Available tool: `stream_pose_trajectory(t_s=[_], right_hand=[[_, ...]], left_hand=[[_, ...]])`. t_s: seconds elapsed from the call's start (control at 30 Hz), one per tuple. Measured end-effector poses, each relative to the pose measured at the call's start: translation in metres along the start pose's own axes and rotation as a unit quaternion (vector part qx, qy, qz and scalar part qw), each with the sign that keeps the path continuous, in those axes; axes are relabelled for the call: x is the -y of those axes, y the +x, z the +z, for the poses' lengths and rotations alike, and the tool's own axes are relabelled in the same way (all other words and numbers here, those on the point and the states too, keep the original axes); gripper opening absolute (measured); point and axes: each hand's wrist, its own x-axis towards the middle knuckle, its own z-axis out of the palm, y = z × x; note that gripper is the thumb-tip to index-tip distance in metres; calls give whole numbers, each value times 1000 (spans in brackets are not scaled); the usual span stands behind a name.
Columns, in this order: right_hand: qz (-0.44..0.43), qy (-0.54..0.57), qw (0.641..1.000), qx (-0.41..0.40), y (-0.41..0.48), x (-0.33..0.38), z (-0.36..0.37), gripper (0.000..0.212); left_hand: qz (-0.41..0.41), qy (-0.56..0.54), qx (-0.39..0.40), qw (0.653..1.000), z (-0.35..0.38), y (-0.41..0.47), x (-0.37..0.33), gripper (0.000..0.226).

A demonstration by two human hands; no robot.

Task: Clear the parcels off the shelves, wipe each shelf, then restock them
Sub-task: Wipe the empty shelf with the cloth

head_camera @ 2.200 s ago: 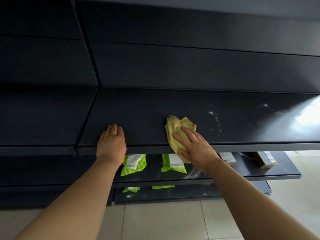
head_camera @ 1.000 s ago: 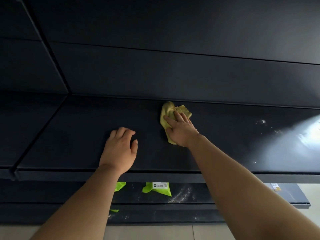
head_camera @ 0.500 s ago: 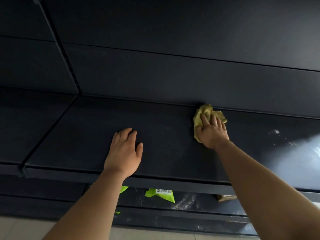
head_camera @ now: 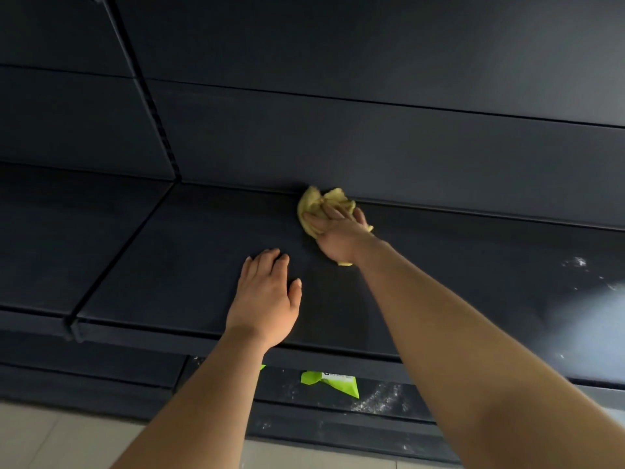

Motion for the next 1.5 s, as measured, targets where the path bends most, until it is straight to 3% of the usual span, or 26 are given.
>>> stream_pose_trajectory(t_s=[0.1, 0.23, 0.57, 0.73, 1.1, 1.23, 1.5], right_hand=[[-50, 34, 997, -37, -20, 14, 13, 56], [-43, 37, 996, -65, -57, 4, 25, 55], [204, 18, 974, -101, -146, -92, 37, 57], [271, 31, 958, -86, -162, -89, 44, 58], [151, -21, 985, -86, -188, 0, 56, 64], [124, -8, 988, -92, -209, -17, 54, 62], [156, 7, 983, -101, -248, -87, 58, 60]], left_hand=[[-2, -1, 0, 1000, -1, 0, -1, 54], [-2, -10, -1, 1000, -3, -1, -2, 54], [9, 0, 8, 1000, -5, -3, -1, 55], [20, 25, 17, 999, -2, -3, -2, 53], [37, 114, 70, 990, -11, -5, -16, 49], [59, 165, 74, 982, -20, -6, -34, 52], [75, 68, 74, 992, -3, -21, -110, 42]])
